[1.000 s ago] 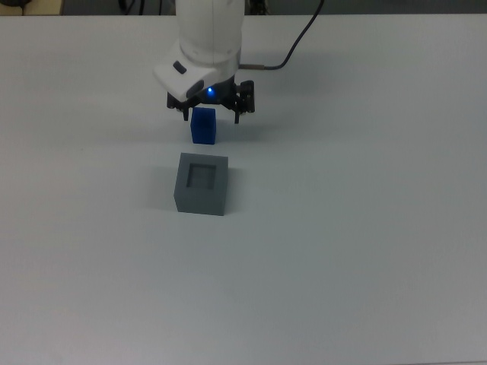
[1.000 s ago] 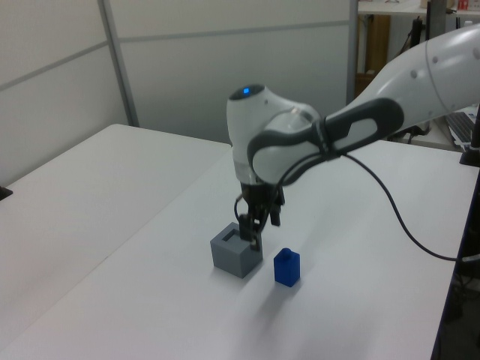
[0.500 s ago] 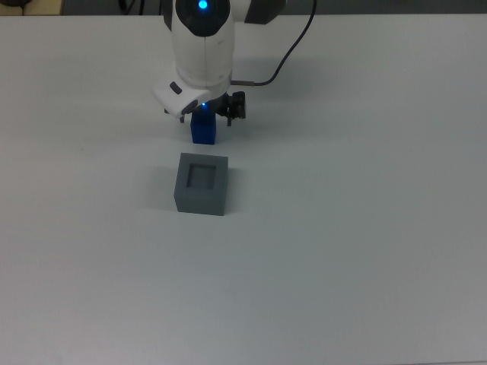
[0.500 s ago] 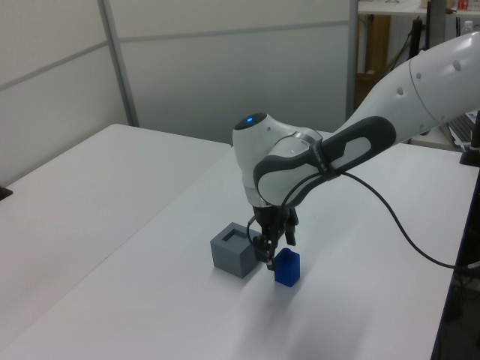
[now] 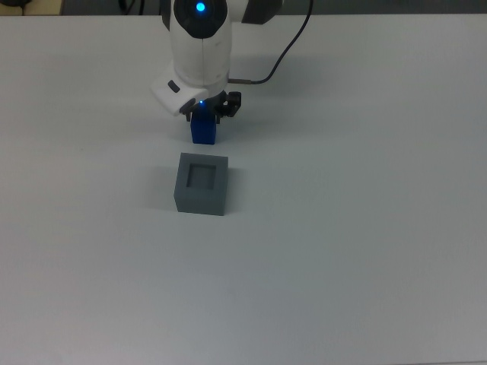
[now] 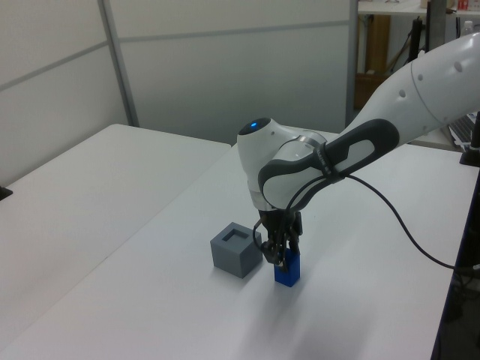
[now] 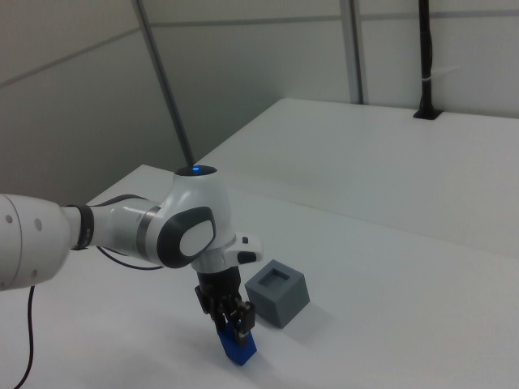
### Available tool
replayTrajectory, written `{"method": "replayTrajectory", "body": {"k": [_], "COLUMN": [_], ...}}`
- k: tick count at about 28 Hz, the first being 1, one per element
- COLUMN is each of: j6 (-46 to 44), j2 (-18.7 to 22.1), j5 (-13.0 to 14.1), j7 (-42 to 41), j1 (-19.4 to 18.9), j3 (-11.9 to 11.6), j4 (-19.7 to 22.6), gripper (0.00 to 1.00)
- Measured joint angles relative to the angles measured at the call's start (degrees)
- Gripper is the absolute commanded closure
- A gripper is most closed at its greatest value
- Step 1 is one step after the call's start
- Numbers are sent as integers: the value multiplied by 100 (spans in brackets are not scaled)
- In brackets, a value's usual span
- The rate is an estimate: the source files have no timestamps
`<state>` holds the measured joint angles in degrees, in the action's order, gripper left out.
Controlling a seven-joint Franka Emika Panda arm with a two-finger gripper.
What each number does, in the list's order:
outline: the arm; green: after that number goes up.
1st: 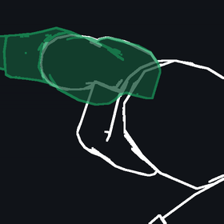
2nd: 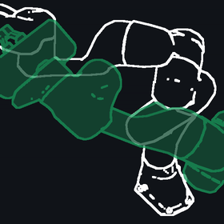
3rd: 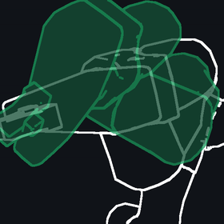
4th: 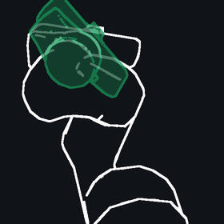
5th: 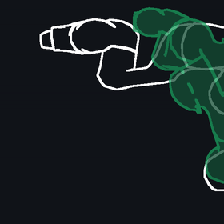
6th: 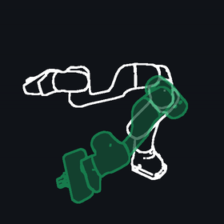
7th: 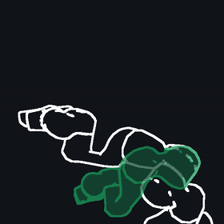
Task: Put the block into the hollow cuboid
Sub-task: 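Close the gripper on the blue block, then lift the blue block and carry it over the grey cube's opening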
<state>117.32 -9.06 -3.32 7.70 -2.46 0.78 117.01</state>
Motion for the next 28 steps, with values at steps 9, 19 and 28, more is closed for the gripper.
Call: {"method": "replayTrajectory", "body": {"k": [9, 19, 28], "j6": [-274, -312, -655], "j2": [201, 229, -7], "j5": [0, 0, 1], "j7": [-42, -326, -507], "j1": [-15, -20, 23], "j3": [7, 9, -24], "j4": [-104, -704, -1679], "gripper": [100, 97, 97]}}
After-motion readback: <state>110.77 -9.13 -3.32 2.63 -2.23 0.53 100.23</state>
